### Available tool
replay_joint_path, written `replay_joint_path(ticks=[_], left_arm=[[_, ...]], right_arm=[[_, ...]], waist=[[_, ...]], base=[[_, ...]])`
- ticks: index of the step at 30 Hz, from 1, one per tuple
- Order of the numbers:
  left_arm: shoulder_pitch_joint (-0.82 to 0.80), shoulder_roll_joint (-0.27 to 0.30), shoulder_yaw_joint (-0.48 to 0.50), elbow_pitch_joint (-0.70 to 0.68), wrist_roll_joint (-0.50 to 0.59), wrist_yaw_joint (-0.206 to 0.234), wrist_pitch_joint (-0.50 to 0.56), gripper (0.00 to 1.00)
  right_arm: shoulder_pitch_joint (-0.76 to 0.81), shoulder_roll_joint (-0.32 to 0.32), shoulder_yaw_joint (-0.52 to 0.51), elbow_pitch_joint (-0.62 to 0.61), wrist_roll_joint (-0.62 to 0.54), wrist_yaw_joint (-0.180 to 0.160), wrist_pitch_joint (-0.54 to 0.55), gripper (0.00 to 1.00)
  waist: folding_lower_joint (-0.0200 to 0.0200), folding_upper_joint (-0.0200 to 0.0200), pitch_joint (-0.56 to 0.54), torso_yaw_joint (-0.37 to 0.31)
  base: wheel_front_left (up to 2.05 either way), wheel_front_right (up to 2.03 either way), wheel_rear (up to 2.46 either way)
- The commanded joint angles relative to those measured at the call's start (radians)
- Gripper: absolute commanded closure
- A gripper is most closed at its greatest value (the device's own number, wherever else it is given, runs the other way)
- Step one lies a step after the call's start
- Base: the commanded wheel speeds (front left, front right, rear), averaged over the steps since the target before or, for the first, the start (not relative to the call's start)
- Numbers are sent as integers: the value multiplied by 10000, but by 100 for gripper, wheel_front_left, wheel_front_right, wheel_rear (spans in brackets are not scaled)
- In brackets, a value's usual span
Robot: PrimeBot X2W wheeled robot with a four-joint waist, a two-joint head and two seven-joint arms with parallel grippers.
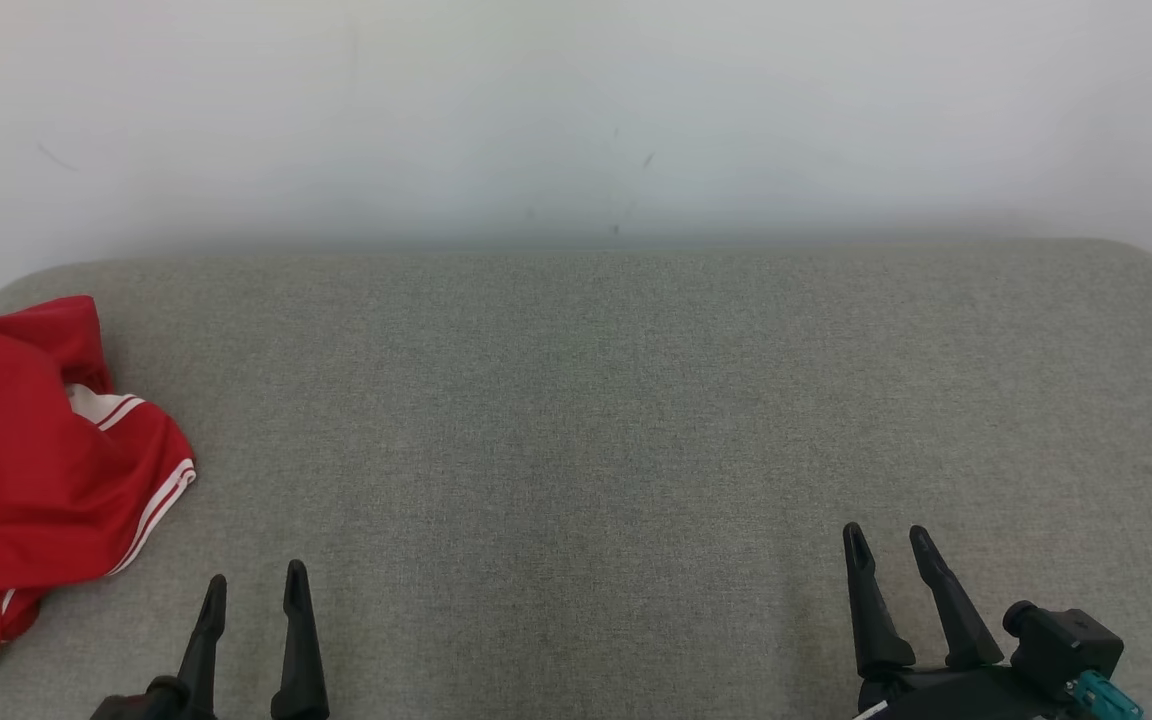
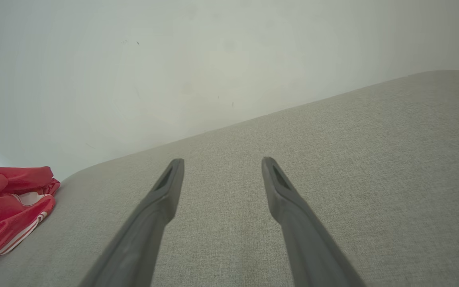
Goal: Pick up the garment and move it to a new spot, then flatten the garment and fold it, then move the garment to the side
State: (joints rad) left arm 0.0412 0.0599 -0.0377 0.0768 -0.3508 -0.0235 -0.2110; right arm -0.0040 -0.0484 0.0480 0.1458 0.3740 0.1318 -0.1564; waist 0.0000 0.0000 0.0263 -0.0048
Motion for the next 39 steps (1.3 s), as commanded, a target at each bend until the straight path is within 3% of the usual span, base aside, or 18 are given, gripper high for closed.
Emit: replay_joint_path(ticks=[1,39], left_arm=[[129,35,16,-141,358,-75,-101,0],[465,-101,713,333,2625,-526,-556,0]], right_arm=[[35,-24,35,-110,-306,-14,-143,0],[602,-25,-59,5,-2403,-21,-1122,0]], waist=[[0,0,0,-1],[0,0,77,-14]], base=[[0,0,0],[0,0,0]])
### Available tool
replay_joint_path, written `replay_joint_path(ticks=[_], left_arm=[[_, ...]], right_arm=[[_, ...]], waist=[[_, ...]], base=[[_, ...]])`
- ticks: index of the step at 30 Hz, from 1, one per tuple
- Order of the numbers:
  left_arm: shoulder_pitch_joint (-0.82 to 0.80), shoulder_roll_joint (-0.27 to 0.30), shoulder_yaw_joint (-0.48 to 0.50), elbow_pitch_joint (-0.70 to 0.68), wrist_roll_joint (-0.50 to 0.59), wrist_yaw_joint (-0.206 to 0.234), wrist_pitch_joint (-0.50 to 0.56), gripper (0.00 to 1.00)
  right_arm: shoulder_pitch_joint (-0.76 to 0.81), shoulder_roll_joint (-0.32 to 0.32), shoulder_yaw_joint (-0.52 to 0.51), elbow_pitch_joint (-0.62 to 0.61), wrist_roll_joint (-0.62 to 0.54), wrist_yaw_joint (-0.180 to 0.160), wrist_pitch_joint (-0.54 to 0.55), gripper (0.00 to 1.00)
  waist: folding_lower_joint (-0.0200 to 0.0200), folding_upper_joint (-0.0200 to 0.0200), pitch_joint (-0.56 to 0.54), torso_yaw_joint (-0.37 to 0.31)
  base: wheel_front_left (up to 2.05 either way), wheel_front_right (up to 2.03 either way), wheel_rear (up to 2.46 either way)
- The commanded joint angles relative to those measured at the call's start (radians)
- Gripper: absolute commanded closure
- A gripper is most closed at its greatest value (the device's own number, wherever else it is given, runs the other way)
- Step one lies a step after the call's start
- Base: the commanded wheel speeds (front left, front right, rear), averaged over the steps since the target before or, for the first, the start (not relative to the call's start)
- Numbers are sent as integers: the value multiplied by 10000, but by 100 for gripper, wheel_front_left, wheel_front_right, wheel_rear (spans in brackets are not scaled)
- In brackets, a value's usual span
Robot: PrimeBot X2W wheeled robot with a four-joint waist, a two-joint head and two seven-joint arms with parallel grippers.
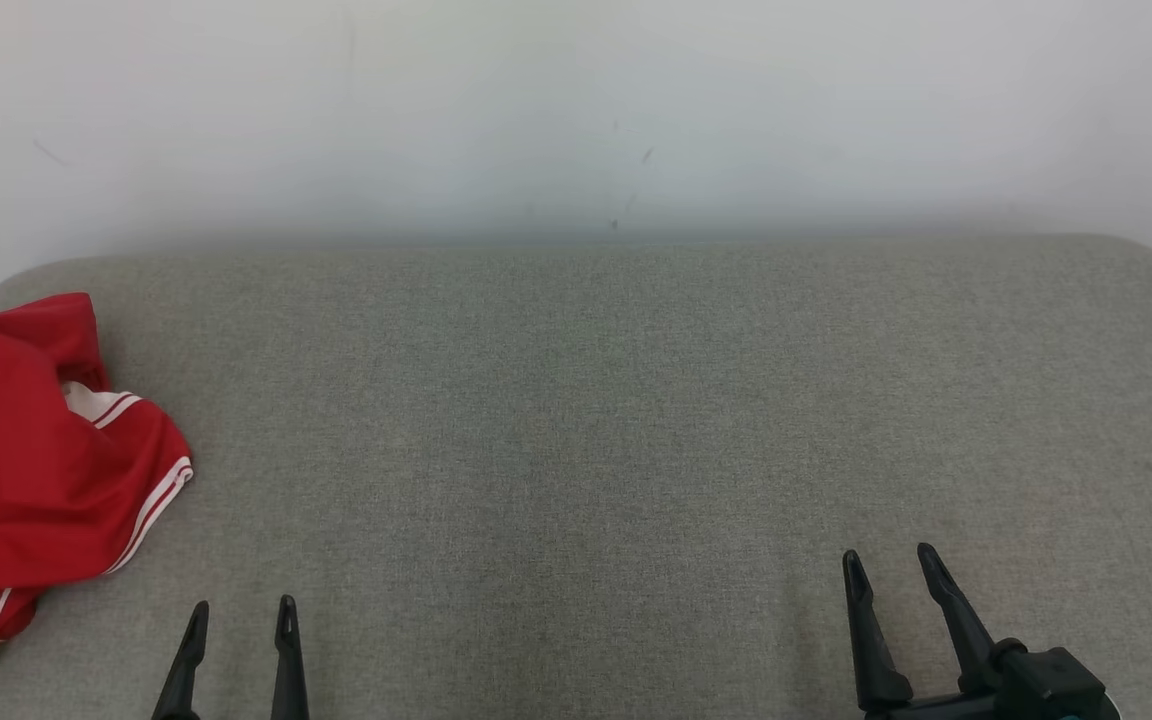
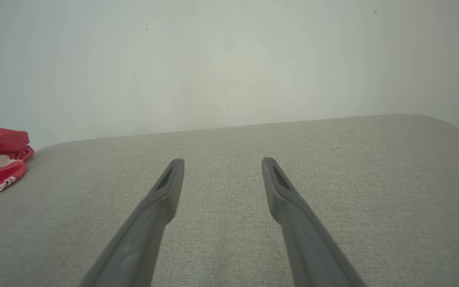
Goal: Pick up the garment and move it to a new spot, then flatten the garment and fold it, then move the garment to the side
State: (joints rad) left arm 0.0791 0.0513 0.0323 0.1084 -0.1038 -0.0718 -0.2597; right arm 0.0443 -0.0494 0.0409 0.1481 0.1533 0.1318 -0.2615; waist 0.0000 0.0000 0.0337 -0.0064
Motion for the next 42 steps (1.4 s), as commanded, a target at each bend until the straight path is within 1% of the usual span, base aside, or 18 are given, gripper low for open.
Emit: replay_joint_path(ticks=[1,11,34,42], left_arm=[[81,-15,34,39,58,-40,-56,0],[47,-14,185,100,-191,-50,-47,0],[-58,-15,287,209,-253,-176,-47,0],[-162,-14,314,276,-255,-222,-47,0]], right_arm=[[117,-16,-11,-8,-110,-21,-51,0],[115,-14,-168,82,208,-21,-51,0],[124,-14,-190,131,283,-21,-51,0],[135,-14,-203,149,253,-21,-51,0]], waist=[[0,0,2,4],[0,0,-3,3],[0,0,28,29],[0,0,26,166]], base=[[0,0,0],[0,0,0],[0,0,0],[0,0,0]])
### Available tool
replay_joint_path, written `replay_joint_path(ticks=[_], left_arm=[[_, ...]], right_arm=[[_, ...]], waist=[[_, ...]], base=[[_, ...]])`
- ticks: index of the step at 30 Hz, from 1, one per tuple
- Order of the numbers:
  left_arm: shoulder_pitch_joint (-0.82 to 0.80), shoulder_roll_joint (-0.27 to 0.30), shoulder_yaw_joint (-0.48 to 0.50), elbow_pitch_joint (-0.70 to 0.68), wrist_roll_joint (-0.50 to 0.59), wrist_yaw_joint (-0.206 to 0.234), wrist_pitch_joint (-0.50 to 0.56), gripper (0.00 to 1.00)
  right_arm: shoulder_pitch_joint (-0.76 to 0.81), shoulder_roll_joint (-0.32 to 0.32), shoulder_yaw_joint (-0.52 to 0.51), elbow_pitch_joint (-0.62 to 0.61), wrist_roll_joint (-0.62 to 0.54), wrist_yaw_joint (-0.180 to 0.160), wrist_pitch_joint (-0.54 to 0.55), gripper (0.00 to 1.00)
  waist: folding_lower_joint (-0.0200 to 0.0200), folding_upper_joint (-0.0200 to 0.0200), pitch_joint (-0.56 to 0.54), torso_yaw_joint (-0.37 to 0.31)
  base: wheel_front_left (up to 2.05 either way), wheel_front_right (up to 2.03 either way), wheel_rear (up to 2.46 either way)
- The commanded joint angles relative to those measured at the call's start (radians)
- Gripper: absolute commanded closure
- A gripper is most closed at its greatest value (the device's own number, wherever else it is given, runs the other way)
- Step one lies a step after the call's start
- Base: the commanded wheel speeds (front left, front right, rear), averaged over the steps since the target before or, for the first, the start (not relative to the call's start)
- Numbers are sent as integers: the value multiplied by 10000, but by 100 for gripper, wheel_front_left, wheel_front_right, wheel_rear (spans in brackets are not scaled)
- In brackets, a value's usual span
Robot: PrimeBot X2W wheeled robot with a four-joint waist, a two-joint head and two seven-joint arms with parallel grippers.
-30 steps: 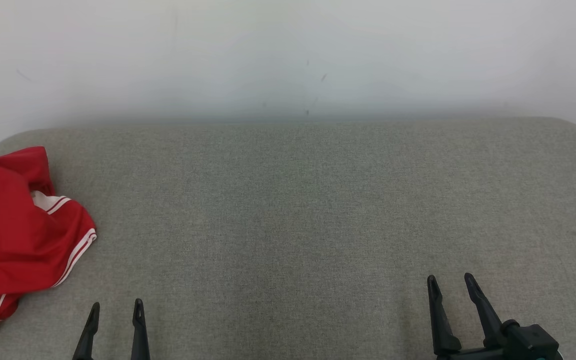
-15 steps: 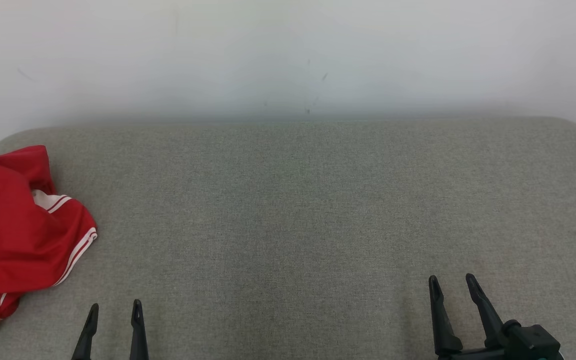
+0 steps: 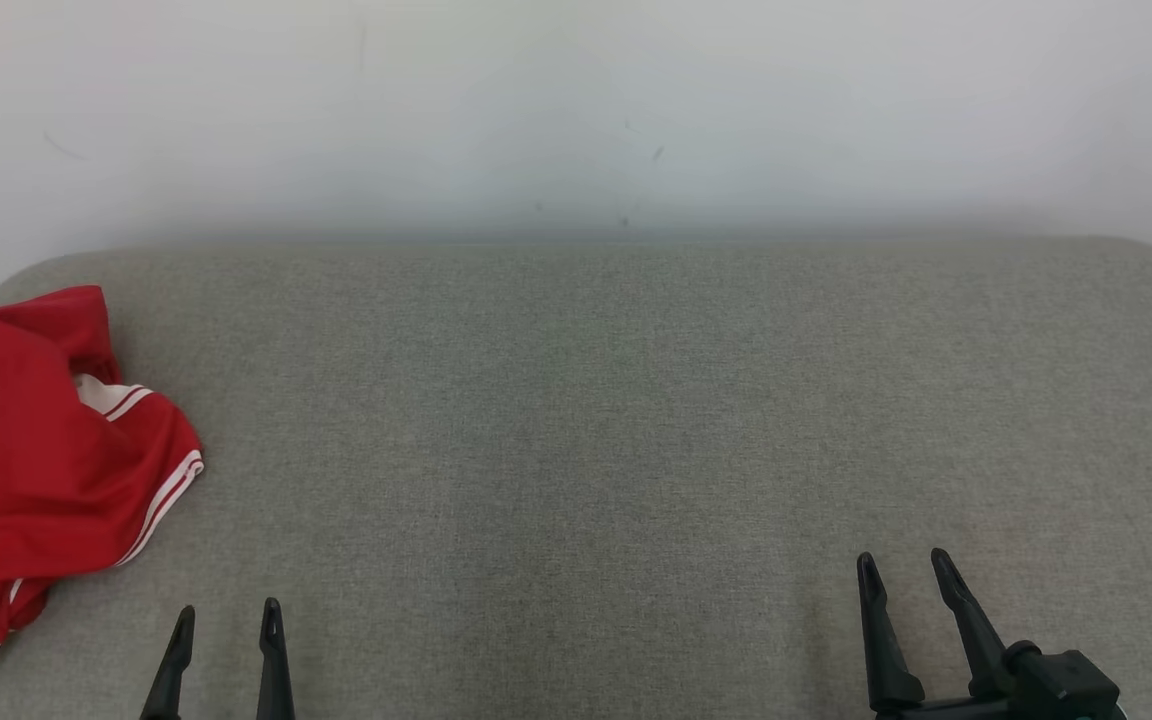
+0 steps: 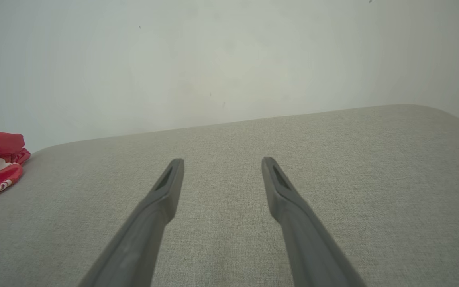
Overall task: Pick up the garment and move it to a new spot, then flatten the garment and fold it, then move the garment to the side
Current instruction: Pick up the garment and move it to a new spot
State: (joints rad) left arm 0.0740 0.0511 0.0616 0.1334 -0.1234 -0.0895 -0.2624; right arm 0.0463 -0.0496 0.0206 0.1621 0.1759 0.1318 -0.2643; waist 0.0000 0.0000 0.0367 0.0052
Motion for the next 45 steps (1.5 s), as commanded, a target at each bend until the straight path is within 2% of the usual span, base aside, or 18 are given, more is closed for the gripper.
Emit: replay_joint_path(ticks=[1,9,27,45], left_arm=[[-107,-12,35,35,-64,-47,-20,0],[-70,-12,131,132,-40,0,-20,0],[197,-13,216,155,-103,178,-20,0],[290,-11,223,373,-184,361,-20,0]], right_arm=[[121,-12,4,15,30,-21,-22,0],[175,-12,36,37,80,-21,-20,0],[334,-12,330,135,104,-21,-22,0],[501,-12,479,191,-52,-21,-22,0]], waist=[[0,0,-7,84],[0,0,-53,506],[0,0,-246,2501],[0,0,-351,4042]], base=[[0,0,0],[0,0,0],[0,0,0],[0,0,0]])
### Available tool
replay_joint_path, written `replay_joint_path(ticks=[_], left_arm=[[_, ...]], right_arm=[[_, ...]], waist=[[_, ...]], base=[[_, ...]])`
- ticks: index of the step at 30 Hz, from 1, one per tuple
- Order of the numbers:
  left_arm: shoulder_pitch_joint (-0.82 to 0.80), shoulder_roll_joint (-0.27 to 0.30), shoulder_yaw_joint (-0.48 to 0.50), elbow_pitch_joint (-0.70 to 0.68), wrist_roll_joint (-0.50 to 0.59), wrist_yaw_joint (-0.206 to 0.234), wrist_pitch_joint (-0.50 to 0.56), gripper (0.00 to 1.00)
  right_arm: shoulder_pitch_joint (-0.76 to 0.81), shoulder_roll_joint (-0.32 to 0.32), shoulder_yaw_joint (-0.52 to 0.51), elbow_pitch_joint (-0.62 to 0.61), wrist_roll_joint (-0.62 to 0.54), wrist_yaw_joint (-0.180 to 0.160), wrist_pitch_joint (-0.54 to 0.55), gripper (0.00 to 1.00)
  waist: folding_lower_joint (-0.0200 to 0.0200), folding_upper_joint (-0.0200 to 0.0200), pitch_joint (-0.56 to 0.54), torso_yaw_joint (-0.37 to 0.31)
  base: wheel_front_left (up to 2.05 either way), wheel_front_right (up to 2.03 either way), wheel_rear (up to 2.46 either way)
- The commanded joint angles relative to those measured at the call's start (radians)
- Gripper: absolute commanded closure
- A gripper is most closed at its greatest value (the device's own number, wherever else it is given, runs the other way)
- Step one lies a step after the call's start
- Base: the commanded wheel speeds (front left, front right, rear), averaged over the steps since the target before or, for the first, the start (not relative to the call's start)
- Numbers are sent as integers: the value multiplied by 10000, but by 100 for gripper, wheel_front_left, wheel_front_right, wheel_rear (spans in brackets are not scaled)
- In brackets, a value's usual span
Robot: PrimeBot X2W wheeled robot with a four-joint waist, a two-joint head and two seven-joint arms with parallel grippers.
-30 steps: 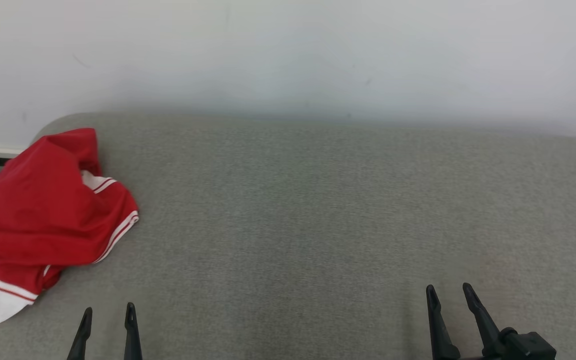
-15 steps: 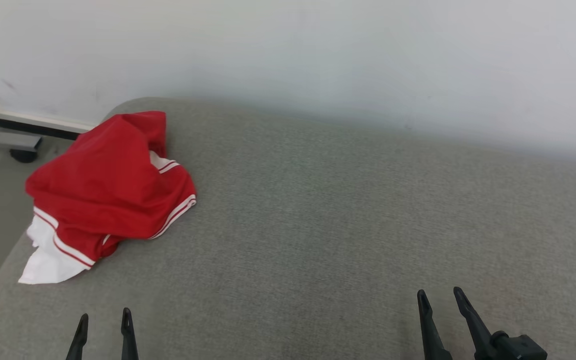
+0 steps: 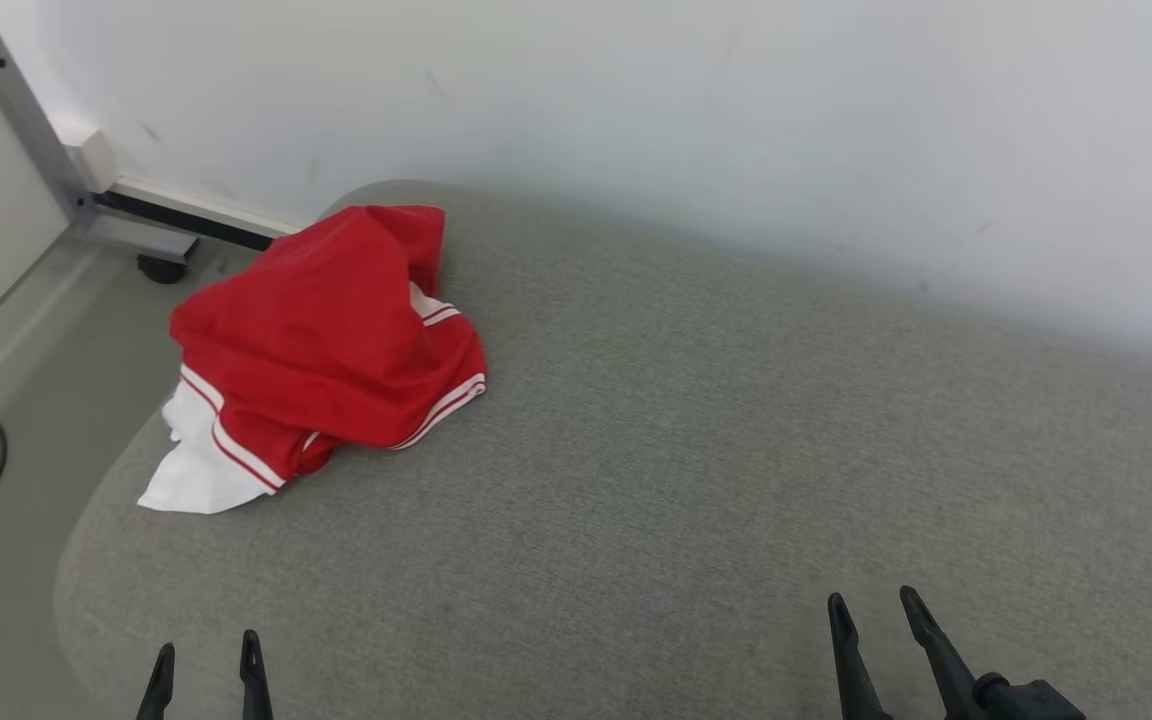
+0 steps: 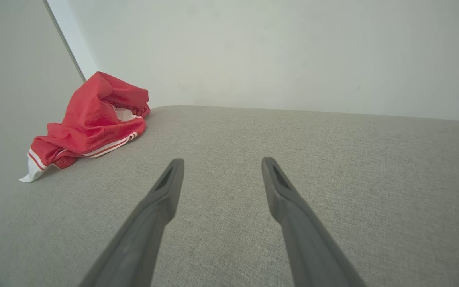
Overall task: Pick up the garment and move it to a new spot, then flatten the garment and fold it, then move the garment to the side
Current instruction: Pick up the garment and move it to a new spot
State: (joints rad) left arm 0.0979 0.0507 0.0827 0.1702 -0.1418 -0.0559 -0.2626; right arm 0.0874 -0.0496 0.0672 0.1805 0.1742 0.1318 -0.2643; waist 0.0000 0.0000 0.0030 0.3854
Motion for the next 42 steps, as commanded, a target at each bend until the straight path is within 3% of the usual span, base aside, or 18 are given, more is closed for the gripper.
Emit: replay_joint_path(ticks=[1,11,20,30,42], left_arm=[[66,-9,22,7,7,28,-19,0],[150,-9,255,69,53,111,-19,0],[144,-9,471,99,31,138,-19,0],[-469,-12,665,102,-488,35,-18,0],[-2862,159,1545,529,-287,-596,-17,0]], right_arm=[[81,-12,41,8,-36,-21,-20,0],[134,-12,122,22,15,-21,-22,0],[-2,-12,241,76,94,-21,-22,0],[-327,-12,217,-29,6,-21,-20,0],[-1091,-12,229,-226,-106,-21,-21,0]], waist=[[0,0,-20,298],[0,0,-56,833],[0,0,-76,839],[0,0,297,132],[0,0,1207,-1294]], base=[[0,0,0],[0,0,0],[0,0,0],[0,0,0],[0,0,0]])
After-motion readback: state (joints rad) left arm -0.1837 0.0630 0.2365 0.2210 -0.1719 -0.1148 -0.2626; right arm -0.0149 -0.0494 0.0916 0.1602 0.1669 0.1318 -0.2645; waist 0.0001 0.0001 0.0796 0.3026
